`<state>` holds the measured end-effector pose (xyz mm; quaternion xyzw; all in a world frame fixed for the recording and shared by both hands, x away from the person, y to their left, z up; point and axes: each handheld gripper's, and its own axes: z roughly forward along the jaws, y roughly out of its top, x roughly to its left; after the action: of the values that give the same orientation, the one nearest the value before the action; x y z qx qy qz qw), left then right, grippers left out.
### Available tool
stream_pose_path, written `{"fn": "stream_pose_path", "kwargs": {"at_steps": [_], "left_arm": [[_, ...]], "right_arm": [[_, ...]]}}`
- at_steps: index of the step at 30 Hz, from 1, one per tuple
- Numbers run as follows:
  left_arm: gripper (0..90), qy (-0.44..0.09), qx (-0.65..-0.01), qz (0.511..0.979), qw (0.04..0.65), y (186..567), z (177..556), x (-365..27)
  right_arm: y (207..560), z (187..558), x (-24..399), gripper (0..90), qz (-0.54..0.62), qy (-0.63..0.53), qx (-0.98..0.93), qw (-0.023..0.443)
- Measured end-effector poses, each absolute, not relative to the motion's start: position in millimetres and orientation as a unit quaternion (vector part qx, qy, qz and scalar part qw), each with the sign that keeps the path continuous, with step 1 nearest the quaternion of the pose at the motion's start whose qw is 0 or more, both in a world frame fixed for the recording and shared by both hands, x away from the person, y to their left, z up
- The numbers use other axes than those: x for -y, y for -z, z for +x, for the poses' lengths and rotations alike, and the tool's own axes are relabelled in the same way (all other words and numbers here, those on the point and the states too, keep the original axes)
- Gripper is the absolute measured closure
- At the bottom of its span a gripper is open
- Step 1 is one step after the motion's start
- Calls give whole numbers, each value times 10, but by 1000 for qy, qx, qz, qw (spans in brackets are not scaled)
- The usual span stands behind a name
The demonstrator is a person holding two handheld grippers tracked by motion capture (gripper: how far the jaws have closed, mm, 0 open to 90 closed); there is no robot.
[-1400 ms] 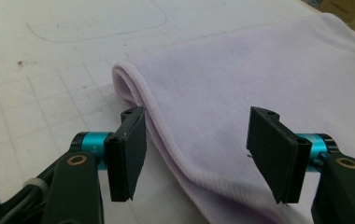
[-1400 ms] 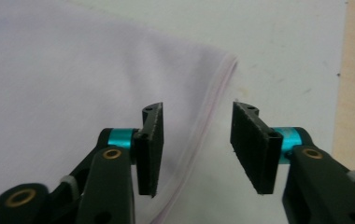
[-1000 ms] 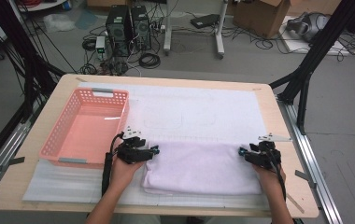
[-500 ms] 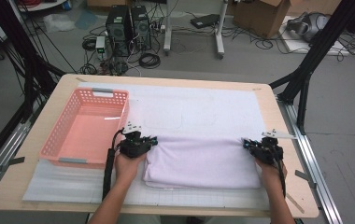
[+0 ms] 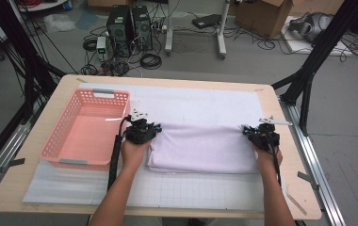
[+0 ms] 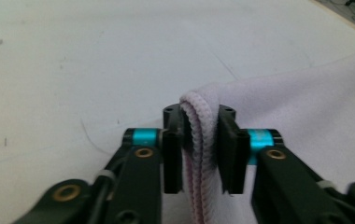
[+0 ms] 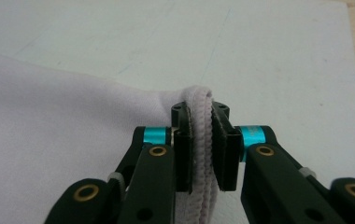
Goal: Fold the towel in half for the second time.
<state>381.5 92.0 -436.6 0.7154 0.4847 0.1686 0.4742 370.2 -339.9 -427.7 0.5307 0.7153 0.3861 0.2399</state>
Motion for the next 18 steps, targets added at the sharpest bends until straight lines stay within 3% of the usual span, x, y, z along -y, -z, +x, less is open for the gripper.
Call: {"fn": "stream_pose_path", "kwargs": {"at_steps": [2,5,10,18], "left_arm": [[512,-154,-488,712,480,4344,3790,-933],[484,-154,-477,721,478,4295,3733,-944],[521,-149,-467,716,497,4253,3591,-999],[673,-134,-421,745,499,4282,3298,-983]], "right_arm": [[4283,3705,3390,654,536,-381,-714,239],[4253,3639,3434,593,545,-390,-702,240],[4182,3466,3500,560,535,-409,-700,238],[4265,3134,3502,571,501,-418,-726,216]]}}
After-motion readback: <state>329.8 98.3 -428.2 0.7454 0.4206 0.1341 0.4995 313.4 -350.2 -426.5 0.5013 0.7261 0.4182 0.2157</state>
